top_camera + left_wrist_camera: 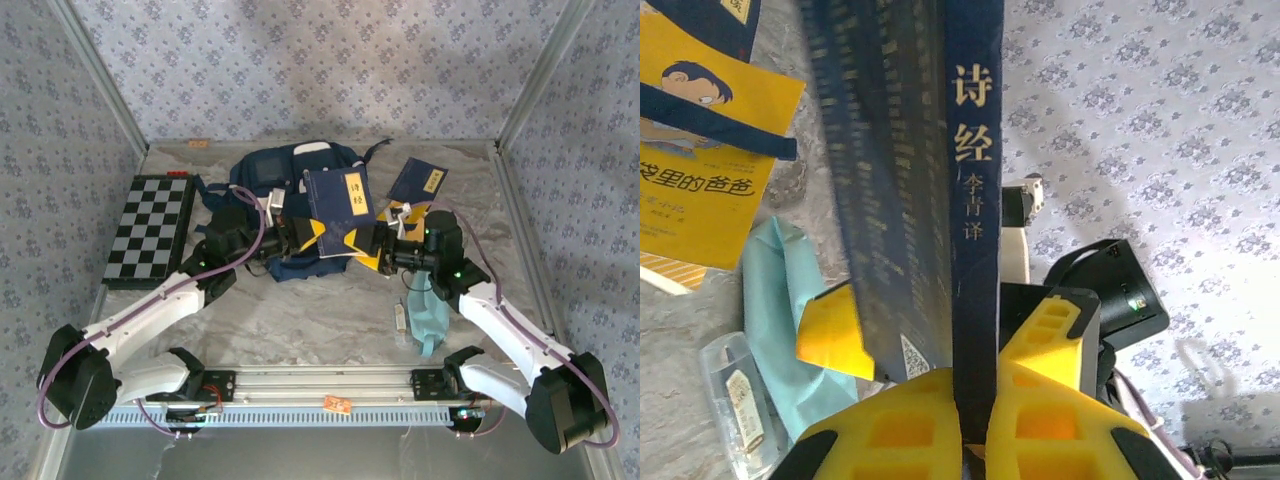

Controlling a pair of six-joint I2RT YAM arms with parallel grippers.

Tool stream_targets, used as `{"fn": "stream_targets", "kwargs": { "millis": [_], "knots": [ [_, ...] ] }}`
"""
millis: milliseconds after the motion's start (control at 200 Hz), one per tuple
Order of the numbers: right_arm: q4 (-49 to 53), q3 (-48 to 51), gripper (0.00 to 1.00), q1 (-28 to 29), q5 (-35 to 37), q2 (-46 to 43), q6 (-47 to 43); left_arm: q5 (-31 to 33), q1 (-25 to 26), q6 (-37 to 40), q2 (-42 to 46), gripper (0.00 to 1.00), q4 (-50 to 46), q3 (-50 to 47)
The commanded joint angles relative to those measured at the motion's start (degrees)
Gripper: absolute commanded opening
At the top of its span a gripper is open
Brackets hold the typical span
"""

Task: Pack the student bag

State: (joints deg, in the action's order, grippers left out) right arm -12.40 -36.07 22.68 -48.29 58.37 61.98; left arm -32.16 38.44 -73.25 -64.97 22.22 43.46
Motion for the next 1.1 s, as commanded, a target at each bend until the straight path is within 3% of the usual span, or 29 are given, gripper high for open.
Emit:
{"fn": "stream_targets", "kwargs": {
  "millis": [0, 95, 260, 350, 505, 660, 715, 750, 815, 890, 984, 1094],
  "knots": [
    [-11.23, -0.15, 0.98, -1.04, -2.45, 0.37, 6.16, 1.16, 0.41, -1.59, 2.3, 0.0, 3.32, 1.78],
    [-10.89, -1.51, 0.9, -1.16, -2.43, -0.94, 5.74, 1.66, 0.33, 0.41, 2.74, 0.0, -0.84, 1.56],
    [-3.99, -2.4, 0.66, -2.73, -0.34, -3.79, 2.82, 3.99, -0.42, 5.64, 3.78, 0.0, -11.62, 1.21],
    [-2.59, -2.54, 0.58, -2.68, -0.39, -3.02, 2.01, 3.79, -0.79, 5.69, 3.84, 0.0, -11.65, 0.35],
    [-0.64, -3.62, 0.34, -2.64, -0.34, -0.94, 0.66, 2.72, -0.82, 6.19, 2.99, 0.0, -11.36, 0.29],
    [9.6, -6.33, 0.06, -2.97, 1.84, -1.18, -5.08, 2.45, -0.98, 9.12, 3.09, 0.0, -14.3, 0.78],
    [11.76, -7.04, 0.0, -3.1, 1.96, -1.4, -6.13, 2.35, -1.0, 11.85, 3.14, 0.07, -16.55, 1.27],
    [12.76, -7.48, 0.0, -3.46, 1.65, -1.48, -6.36, 2.73, -1.17, 14.55, 3.33, 0.13, -18.92, 1.91],
    [16.83, -8.67, 0.0, -4.47, 2.0, -2.57, -7.37, 4.52, -1.62, 24.81, 3.79, 0.35, -26.8, 4.43],
    [27.86, -11.43, 0.0, -6.12, 5.43, -4.88, -11.92, 15.26, -1.12, 40.67, 2.83, 0.48, -39.4, 9.31],
    [38.43, -14.01, 0.0, -8.77, 8.21, -7.08, -16.15, 26.18, -0.38, 57.59, -2.75, 0.51, -48.51, 14.28],
    [44.61, -14.77, 0.0, -12.76, 7.18, -8.73, -18.26, 28.51, -0.26, 69.6, -10.44, 0.51, -51.03, 18.16]
  ]
}}
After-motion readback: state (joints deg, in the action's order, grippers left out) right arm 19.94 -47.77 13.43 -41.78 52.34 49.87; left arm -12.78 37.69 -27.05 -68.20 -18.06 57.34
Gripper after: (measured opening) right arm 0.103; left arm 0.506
